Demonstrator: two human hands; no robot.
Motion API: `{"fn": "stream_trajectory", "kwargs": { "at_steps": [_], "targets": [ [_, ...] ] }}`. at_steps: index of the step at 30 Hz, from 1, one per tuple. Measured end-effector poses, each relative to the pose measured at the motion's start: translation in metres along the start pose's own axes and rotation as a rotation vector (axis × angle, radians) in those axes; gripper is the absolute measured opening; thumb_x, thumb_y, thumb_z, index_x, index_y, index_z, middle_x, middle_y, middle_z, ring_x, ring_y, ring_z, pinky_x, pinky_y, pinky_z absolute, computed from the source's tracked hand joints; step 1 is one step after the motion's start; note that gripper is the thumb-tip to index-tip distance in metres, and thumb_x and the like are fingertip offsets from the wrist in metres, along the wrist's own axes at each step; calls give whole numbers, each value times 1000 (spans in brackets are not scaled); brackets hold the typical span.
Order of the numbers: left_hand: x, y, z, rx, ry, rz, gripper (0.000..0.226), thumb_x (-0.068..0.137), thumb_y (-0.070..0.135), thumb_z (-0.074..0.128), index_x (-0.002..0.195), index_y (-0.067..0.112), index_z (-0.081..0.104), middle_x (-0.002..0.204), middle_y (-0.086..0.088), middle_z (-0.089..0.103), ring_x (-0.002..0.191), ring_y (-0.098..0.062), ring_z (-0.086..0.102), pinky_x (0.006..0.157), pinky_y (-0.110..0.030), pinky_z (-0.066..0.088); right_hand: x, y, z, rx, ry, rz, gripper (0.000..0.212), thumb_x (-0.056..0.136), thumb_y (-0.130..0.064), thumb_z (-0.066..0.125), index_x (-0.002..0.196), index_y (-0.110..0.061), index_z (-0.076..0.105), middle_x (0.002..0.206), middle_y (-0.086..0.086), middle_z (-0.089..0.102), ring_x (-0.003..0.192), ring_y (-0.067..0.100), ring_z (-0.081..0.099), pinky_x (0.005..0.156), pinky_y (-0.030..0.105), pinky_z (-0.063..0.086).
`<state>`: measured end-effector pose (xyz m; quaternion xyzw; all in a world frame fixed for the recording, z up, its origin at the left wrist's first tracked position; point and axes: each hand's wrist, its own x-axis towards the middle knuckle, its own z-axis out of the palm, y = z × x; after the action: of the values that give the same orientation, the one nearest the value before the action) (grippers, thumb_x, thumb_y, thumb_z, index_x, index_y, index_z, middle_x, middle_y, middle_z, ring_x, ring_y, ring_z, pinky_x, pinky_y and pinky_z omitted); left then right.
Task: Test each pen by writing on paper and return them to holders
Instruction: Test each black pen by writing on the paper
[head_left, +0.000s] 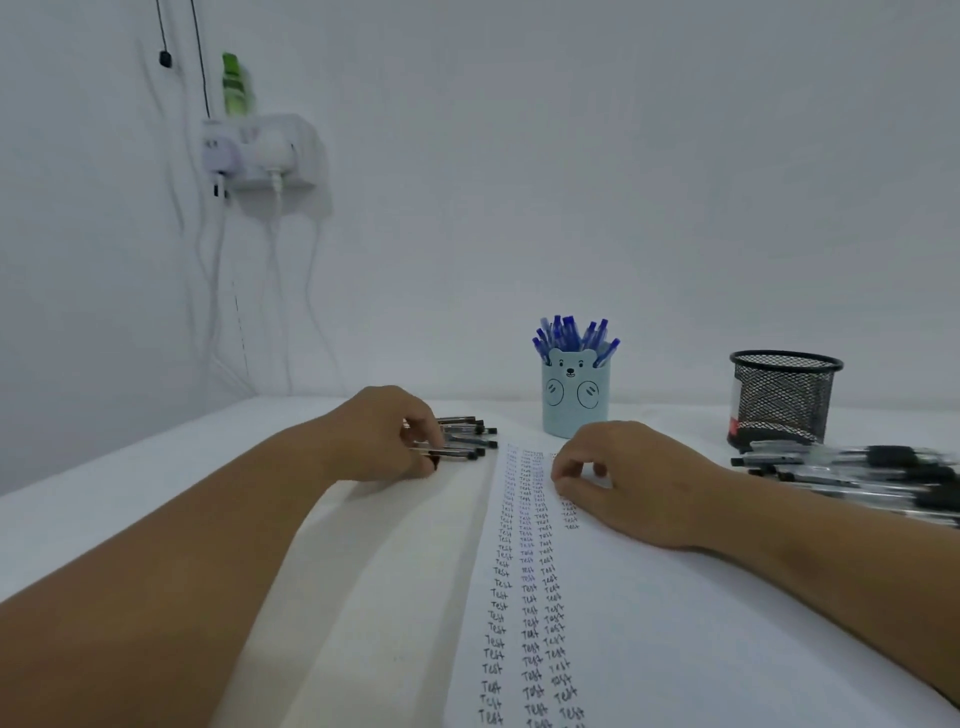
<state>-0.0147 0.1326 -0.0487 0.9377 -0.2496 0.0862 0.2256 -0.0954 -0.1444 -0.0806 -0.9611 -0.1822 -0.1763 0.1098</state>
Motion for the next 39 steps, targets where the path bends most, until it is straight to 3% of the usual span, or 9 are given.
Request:
{"fn": "stream_trajectory", "kwargs": {
  "at_steps": [5,8,11,14,17,20,27,33,39],
  "targets": [
    [1,-3,-2,92,-35,6,11,82,17,80,80,28,79,92,14,71,93,-4,64,89,-27,53,-1,1,1,10,-1,-13,14,97,-41,56,99,-34,68,100,-21,61,90,-8,49,80,15,35],
    [1,1,0,10,129,58,13,91,17,70,83,27,72,94,13,69,98,-10,62,88,-25,51,-1,1,1,17,3,-14,14,97,-40,56,100,-33,69,101,-21,62,89,-9,49,79,13,35],
    [2,16,-4,-435,377,29,16,103,10,46,96,19,58,79,5,69,73,-15,61,59,-18,47,-1,0,0,20,4,-13,15,97,-40,57,102,-34,69,102,-21,62,89,-10,49,76,10,34],
    [6,32,-11,-1108,539,-79,20,108,15,35,95,20,49,64,1,49,52,-16,46,57,-26,45,-2,0,0,16,3,-8,14,97,-40,57,102,-33,68,102,-20,63,90,-10,49,75,7,33],
    [5,37,-15,-1760,428,-177,31,106,32,35,81,18,46,59,1,35,47,-13,28,55,-25,31,-3,0,-1,19,1,-7,14,97,-39,57,102,-33,68,102,-19,63,90,-9,49,75,7,34],
    [4,35,-12,-1985,388,-182,36,101,38,38,73,15,41,56,2,29,44,-13,24,51,-22,28,-3,-2,-1,20,-3,-11,14,98,-39,57,103,-33,68,101,-20,62,90,-9,49,77,7,34],
    [0,45,-13,-2084,359,-65,6,69,17,35,64,16,38,53,4,22,40,-13,19,46,-20,26,-3,-2,-2,6,-12,-13,15,98,-40,56,103,-33,68,102,-20,63,89,-10,48,76,7,33],
    [-1,52,-5,-2021,302,-76,29,93,29,35,67,15,39,57,-1,33,49,-19,37,62,-30,39,-2,-6,-7,-13,-30,12,19,100,-43,50,107,-35,67,98,-23,64,87,-9,51,77,15,38],
    [-2,69,2,-1690,170,-112,33,100,31,32,71,20,42,76,-5,67,80,-24,62,69,-35,37,-7,-14,-13,3,73,51,56,90,-71,48,140,-52,32,102,-25,55,88,-5,53,81,26,43]
  ]
}}
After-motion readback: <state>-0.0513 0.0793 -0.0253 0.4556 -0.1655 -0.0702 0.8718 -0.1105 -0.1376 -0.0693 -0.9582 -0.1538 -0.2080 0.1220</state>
